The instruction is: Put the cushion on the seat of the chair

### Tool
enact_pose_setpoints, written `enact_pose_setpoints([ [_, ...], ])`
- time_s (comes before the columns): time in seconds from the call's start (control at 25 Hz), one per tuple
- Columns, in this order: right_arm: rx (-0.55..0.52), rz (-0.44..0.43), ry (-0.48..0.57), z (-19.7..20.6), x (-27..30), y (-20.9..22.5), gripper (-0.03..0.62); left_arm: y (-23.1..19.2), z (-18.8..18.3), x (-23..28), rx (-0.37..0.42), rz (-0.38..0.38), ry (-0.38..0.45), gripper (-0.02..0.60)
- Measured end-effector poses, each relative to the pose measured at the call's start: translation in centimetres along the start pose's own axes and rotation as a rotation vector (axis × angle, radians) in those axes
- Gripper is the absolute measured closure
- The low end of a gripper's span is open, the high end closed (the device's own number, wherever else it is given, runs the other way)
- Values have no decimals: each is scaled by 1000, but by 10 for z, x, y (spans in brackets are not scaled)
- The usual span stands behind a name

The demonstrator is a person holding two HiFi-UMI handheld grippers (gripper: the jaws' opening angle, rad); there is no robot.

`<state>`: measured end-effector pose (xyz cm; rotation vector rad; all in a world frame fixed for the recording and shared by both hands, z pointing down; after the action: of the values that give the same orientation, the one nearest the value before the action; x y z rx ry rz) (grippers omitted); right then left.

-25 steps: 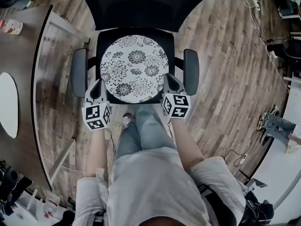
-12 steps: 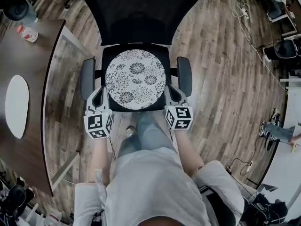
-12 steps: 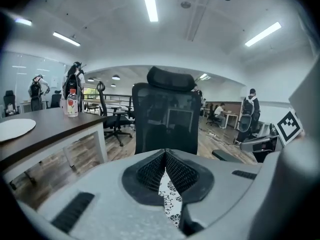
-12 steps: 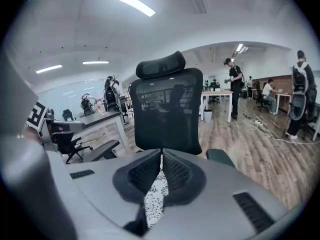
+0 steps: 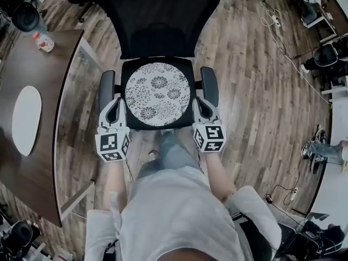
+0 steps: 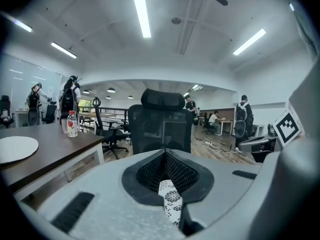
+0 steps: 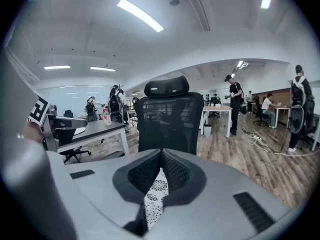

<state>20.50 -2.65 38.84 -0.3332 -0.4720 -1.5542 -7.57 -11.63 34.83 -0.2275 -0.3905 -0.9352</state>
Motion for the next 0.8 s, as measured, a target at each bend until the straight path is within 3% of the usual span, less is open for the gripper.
enact_pose_setpoints([
  [0.8,-76,44,241,-76,-103,-34,576,7,-63,-91,9,14,193,571],
])
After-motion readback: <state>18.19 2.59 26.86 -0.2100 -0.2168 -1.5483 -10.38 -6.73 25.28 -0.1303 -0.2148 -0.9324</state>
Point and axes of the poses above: the fingertips, and each gripper's own axes: x forward along the fingers, y to its right, z out of its underside, the point moved 4 cm from there along -x, backward along the fingers, and after that the axes turned 9 degrees about -y, right-handed, at the moved point
